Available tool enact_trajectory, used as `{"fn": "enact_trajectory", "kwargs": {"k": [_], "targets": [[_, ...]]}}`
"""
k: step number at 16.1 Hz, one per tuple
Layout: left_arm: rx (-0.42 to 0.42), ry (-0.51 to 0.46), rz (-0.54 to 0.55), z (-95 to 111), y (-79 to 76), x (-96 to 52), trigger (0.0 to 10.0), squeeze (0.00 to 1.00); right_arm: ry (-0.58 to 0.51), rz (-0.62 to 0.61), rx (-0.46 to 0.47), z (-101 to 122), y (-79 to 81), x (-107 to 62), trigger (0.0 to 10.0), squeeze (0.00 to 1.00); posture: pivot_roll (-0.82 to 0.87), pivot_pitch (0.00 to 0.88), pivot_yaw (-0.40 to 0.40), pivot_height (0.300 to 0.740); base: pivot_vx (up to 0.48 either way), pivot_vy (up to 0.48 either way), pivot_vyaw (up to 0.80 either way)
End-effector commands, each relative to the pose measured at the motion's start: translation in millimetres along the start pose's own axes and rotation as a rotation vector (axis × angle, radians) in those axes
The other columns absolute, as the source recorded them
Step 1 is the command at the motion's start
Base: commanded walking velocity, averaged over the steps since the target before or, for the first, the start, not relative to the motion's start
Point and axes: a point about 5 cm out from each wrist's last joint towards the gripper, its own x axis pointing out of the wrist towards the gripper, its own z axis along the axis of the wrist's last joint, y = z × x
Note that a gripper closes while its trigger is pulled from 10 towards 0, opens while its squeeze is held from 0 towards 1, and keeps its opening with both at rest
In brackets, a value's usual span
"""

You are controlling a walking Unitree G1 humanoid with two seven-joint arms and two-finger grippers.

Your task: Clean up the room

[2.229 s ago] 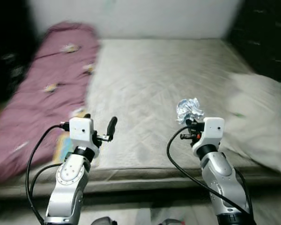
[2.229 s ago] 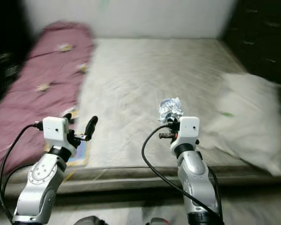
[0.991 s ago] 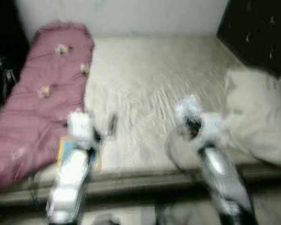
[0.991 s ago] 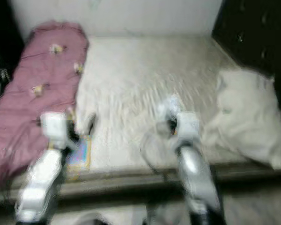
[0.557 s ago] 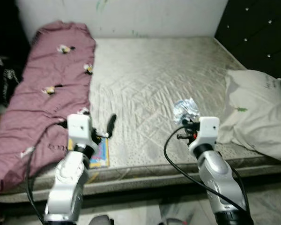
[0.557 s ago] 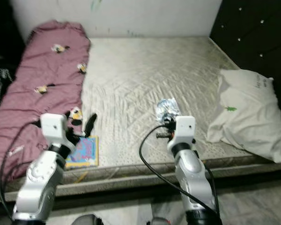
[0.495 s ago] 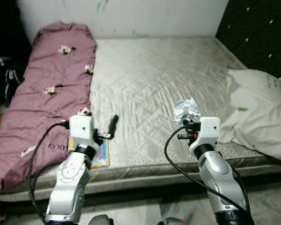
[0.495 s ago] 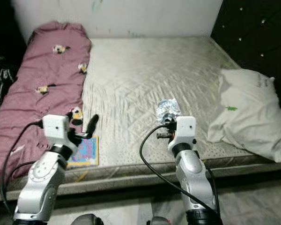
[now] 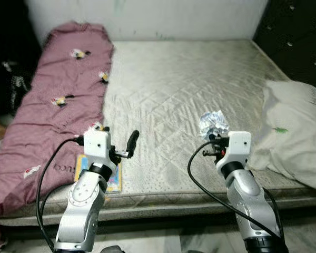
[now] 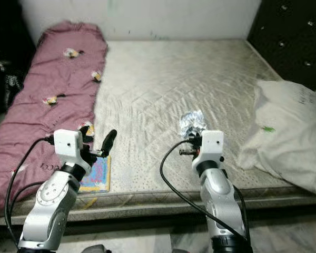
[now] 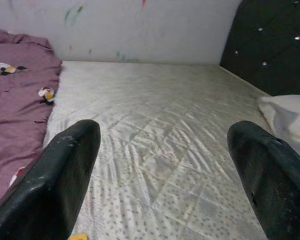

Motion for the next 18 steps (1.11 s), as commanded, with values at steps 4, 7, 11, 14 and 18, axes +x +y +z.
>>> {"fn": "enact_trajectory", "kwargs": {"k": [4,7,11,14,18], "targets": [[0.021,-0.009,0.007,3.1,1.0,0.5,10.0,0.0,-0.007,0.0,-0.002,1.5,-0.1,1.1,10.0,0.0,0.01,0.0,-0.01,0.74,0.217,0.0,0.0],[0.029,0.004,0.041,1.7,3.8,0.8,10.0,0.0,-0.004,-0.002,0.0,0.9,-0.1,1.3,10.0,0.0,0.01,0.0,-0.014,0.74,0.0,0.0,0.0],[0.025,0.025,0.058,-0.6,7.9,-1.6,10.0,0.0,0.003,-0.009,0.005,-0.9,-1.0,0.9,10.0,0.0,0.02,0.0,-0.017,0.74,0.0,0.0,0.0],[0.014,0.031,0.065,-0.3,8.8,-0.6,10.0,0.0,0.003,-0.004,0.003,0.5,-0.6,2.8,10.0,0.0,0.01,0.0,-0.009,0.74,0.0,0.48,-0.48],[0.007,0.029,0.059,0.1,7.4,0.5,10.0,0.0,0.001,-0.005,0.002,1.1,-1.7,3.0,10.0,0.0,0.0,0.0,-0.012,0.74,0.0,0.48,-0.14]]}}
